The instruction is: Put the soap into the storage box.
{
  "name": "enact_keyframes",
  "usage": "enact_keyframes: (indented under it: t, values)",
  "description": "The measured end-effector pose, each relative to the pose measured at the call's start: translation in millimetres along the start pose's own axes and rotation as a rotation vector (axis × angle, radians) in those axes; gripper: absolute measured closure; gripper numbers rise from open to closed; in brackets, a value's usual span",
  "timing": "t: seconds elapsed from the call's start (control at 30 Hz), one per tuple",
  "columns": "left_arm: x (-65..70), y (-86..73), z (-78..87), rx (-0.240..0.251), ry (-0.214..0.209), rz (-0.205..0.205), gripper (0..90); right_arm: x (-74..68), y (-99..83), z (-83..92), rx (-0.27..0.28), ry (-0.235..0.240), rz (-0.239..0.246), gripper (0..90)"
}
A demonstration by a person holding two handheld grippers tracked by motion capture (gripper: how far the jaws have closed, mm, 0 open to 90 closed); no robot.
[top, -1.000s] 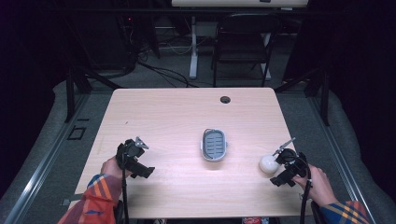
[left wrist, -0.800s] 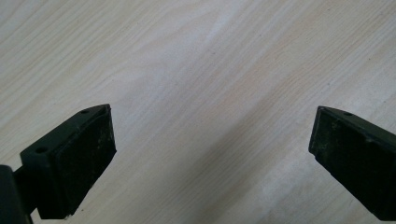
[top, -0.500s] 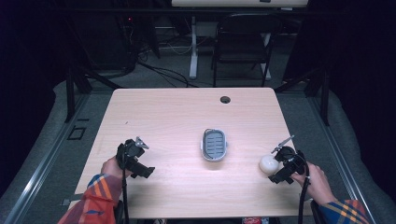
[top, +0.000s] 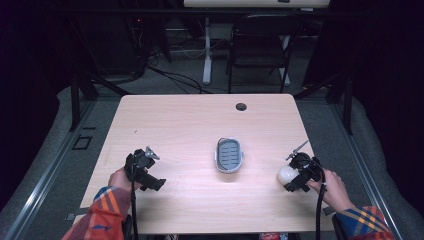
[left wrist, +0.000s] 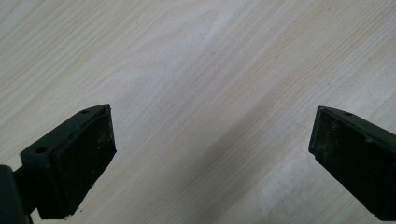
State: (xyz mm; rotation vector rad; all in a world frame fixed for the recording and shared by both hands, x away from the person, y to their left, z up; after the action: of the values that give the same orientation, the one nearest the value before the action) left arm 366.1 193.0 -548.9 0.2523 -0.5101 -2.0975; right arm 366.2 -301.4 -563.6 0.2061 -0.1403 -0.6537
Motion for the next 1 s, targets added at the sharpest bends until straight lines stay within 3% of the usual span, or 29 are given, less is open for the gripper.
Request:
enact_keyframes:
  t: [0.13,0.17,0.2,0.3,0.37,0.4,0.47,0.53,0.6,0.63,0.7,0.73,0.77,0.9,1.0]
  values:
    - [0.0,0.0,0.1,0.001,-0.001,0.0,0.5,3.2,2.7,1.6,-0.02,0.019,0.007,0.0]
    - [0.0,0.1,0.1,0.001,-0.001,0.001,0.5,2.7,3.8,1.1,-0.006,0.033,-0.003,0.0]
    - [0.0,0.1,0.0,0.001,-0.001,0.0,0.5,0.0,5.7,-3.5,0.06,0.026,-0.054,0.0]
    - [0.0,0.0,0.1,0.001,-0.001,0.001,0.5,0.6,9.8,-4.2,0.074,0.025,-0.059,0.0]
    - [-0.1,0.0,0.2,0.001,-0.001,0.0,0.5,2.9,10.8,-2.5,0.037,0.028,-0.038,0.0]
    - [-0.1,0.0,0.2,0.001,-0.001,0.0,0.5,5.6,11.5,-0.1,-0.001,0.037,-0.005,0.0]
    - [-0.1,0.0,0.2,0.001,-0.001,-0.001,0.5,6.5,12.0,0.6,-0.012,0.046,-0.003,0.0]
    - [-0.1,0.0,0.4,0.002,-0.001,-0.001,0.5,5.1,13.4,-1.4,0.025,0.047,-0.041,0.0]
    - [-0.1,0.0,0.5,0.001,-0.001,-0.002,0.5,5.4,14.6,-1.6,0.01,0.048,-0.021,0.0]
    - [0.0,-0.1,0.5,0.002,-0.001,-0.002,0.5,1.7,15.5,-5.7,0.058,0.044,-0.062,0.0]
    - [0.0,-0.1,0.6,0.003,-0.001,-0.002,0.5,5.7,16.7,-1.5,-0.029,0.045,0.02,0.0]
    - [0.0,-0.1,0.6,0.003,-0.001,-0.002,0.5,5.7,16.7,-1.5,-0.029,0.045,0.02,0.0]
    - [-0.2,-0.1,0.6,0.001,0.0,-0.002,0.5,1.2,18.0,-7.3,0.036,0.025,-0.04,3.7]
    - [0.0,-0.1,0.6,0.003,0.0,-0.002,0.5,4.0,19.0,-7.1,-0.02,0.013,0.01,7.0]
    - [-0.1,-0.1,0.6,0.003,0.0,-0.003,0.5,2.4,20.3,-9.9,-0.008,0.016,0.001,7.2]
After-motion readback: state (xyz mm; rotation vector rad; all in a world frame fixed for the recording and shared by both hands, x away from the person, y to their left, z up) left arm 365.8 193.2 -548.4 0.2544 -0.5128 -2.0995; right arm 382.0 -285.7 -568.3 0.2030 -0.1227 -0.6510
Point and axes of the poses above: each handheld gripper's, and its own axes: z roughly backward along the jaws, y roughly out of its top, x roughly to its right, the point moved 3 cm from there along -z, roughly forward along the jaws, and after that the axes turned 12 degrees about z, right-handed, at the moved point
